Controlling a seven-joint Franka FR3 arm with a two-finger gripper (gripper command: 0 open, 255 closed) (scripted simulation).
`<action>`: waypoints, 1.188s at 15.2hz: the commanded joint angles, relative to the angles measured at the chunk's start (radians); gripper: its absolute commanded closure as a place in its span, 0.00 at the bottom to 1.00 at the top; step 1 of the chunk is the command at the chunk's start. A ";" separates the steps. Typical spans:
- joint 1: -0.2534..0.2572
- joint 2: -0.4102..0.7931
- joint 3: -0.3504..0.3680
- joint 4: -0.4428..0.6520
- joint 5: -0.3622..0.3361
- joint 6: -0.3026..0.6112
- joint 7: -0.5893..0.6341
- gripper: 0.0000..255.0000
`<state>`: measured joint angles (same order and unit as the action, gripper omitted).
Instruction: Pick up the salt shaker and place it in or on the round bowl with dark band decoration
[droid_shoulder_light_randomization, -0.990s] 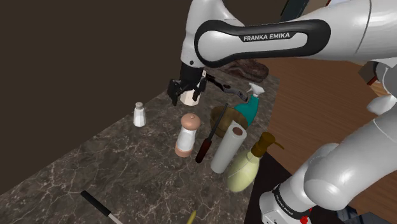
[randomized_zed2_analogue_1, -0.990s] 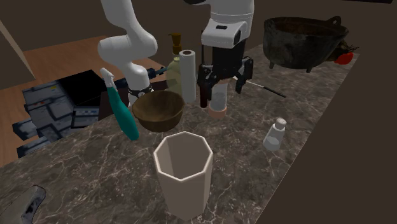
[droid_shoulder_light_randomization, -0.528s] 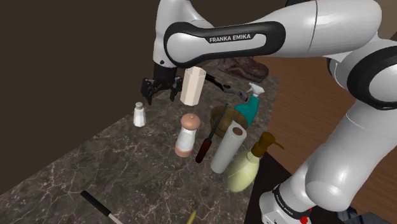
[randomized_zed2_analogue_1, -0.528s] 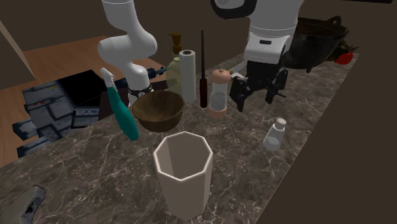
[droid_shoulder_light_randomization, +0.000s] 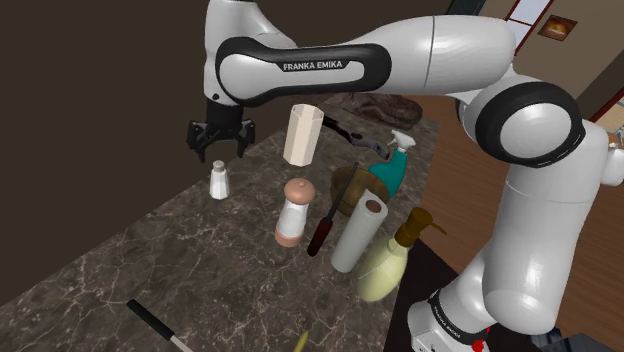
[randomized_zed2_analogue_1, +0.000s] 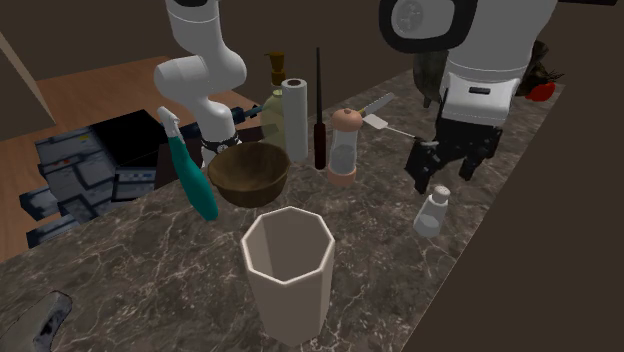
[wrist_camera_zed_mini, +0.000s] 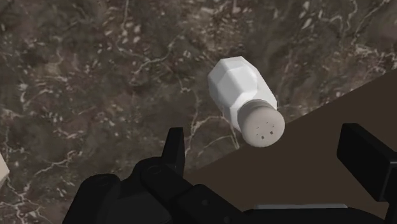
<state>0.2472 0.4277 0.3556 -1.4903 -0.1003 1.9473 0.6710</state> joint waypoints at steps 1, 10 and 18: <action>0.005 0.012 -0.001 -0.011 -0.005 0.023 0.006 0.00; 0.007 0.031 -0.004 -0.045 -0.012 0.075 0.011 0.00; 0.007 0.031 -0.004 -0.044 -0.012 0.075 0.011 1.00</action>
<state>0.2544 0.4583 0.3512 -1.5344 -0.1127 2.0223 0.6822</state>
